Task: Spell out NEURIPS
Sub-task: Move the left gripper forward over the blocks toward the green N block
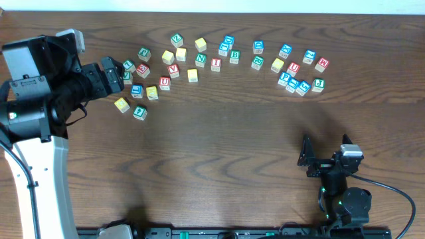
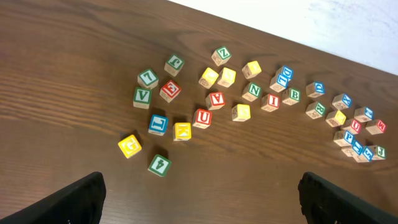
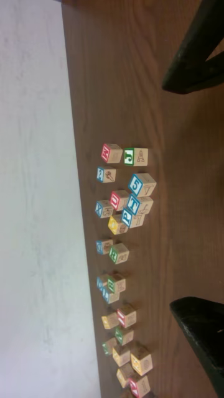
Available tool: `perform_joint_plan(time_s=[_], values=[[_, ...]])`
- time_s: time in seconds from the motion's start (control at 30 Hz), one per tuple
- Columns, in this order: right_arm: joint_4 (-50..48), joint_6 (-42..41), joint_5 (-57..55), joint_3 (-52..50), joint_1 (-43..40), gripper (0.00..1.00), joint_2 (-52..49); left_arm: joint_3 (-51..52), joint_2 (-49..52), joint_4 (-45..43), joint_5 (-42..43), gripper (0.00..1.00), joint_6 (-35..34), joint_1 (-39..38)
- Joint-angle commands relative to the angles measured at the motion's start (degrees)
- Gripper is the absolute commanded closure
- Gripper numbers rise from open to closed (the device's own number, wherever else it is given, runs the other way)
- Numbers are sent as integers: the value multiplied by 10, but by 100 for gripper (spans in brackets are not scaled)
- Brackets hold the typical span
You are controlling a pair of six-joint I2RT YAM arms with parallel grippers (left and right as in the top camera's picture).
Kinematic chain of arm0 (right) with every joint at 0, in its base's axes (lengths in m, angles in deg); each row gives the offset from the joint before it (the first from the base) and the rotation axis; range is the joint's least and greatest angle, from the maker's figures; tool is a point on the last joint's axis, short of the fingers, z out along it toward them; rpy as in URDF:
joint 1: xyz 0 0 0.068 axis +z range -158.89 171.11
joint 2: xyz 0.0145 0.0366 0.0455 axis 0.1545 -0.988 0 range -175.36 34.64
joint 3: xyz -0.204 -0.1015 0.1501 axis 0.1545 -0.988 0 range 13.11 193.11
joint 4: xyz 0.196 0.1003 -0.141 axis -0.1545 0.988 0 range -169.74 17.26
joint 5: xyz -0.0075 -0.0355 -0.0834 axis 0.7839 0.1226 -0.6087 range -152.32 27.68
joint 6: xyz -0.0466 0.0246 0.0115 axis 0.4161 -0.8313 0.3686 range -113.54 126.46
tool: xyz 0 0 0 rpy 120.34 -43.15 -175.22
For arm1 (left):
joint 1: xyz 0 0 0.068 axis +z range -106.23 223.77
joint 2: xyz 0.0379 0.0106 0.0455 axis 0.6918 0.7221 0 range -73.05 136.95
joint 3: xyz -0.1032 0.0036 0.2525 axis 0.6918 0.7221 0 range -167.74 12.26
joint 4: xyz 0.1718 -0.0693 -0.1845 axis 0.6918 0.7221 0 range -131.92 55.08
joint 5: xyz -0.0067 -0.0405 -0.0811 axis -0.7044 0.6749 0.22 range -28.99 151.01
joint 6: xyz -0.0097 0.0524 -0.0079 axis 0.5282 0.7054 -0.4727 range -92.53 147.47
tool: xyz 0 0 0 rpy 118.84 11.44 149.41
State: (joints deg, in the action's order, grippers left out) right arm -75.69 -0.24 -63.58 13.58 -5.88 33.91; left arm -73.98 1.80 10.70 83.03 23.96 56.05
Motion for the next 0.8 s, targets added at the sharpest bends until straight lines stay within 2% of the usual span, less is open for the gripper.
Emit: perform_joint_plan(time_s=[0.0, 0.1, 0.67, 0.77], values=[[2, 3, 1, -2, -4, 1, 2, -12, 12, 1, 5, 2, -41, -2], [2, 3, 1, -2, -4, 1, 2, -12, 29, 8, 5, 2, -83, -2], [0, 8, -12, -2, -4, 1, 2, -12, 135, 36, 18, 2, -82, -46], [-9, 28, -60, -2, -4, 1, 2, -12, 136, 30, 18, 2, -70, -57]])
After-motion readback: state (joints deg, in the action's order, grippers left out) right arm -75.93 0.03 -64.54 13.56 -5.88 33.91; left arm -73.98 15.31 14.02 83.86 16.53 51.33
